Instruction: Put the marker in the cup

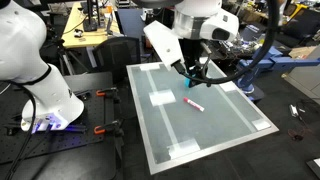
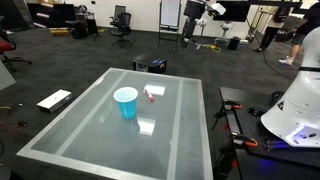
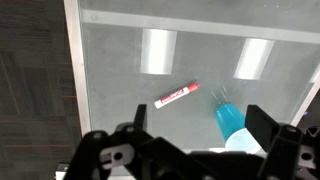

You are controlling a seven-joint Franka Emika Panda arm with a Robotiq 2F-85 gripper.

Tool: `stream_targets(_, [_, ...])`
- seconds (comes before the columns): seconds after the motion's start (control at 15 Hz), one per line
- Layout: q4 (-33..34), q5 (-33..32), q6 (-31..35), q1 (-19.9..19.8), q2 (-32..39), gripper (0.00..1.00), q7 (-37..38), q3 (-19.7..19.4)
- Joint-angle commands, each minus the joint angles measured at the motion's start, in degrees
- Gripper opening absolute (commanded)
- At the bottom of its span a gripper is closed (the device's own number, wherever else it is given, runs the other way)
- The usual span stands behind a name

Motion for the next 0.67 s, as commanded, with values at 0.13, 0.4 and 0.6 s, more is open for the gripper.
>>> stream_targets(0.13, [0.05,0.7,-0.13,-1.95,0.18,1.0,-0.48,1.92])
stream_targets(0.4, [-0.09,1.37,0.44,-1.68,0.3,1.0,0.31,2.42])
stream_targets(0.6, [-0.72,4.48,3.88,-0.97,0.93,1.0,6.11,5.21])
